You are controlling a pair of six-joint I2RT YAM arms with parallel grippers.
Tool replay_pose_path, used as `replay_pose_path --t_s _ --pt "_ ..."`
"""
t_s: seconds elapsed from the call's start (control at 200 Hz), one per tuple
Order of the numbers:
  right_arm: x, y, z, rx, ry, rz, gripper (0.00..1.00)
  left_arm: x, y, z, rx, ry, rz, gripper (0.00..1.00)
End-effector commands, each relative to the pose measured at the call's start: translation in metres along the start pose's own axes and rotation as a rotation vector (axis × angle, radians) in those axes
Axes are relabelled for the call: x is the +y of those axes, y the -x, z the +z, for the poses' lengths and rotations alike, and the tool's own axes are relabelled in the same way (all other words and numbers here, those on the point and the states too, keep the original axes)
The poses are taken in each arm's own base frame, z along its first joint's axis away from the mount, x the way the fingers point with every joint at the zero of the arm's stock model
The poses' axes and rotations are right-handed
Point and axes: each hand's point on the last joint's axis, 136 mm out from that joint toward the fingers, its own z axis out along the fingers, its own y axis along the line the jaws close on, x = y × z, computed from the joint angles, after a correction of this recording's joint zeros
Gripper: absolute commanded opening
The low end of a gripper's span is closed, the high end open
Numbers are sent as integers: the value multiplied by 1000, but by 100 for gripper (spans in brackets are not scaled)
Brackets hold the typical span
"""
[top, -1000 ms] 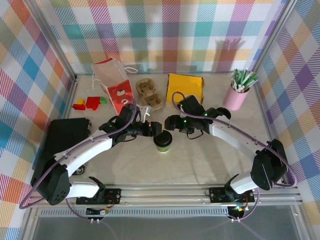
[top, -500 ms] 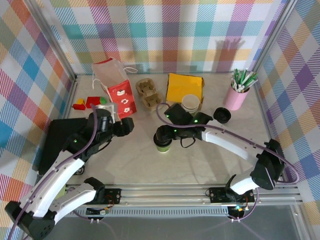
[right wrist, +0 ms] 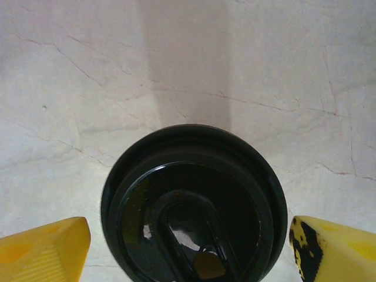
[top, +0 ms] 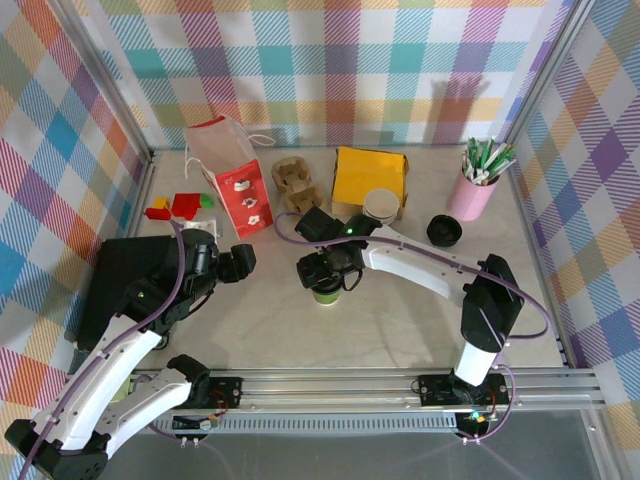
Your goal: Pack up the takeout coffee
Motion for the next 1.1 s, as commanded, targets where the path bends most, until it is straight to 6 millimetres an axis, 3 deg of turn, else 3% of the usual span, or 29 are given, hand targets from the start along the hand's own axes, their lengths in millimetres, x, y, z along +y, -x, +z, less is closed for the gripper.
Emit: replay_pose_path --t_s 0.0,0.26,0.71,0.945,1.095 --pt "0 -6 -1 41 -16 -22 87 6 -6 4 17 25 13 74" --pt "0 -9 6 73 -28 -14 81 7 -10 8 28 23 11 74" --pt "1 -17 16 120 -36 -6 80 8 -16 11 40 24 1 74" --pt "-7 -17 8 111 -67 -23 75 9 -15 9 34 25 2 74" --pt "-22 -19 -2 109 -106 -22 73 8 -13 9 34 23 4 74"
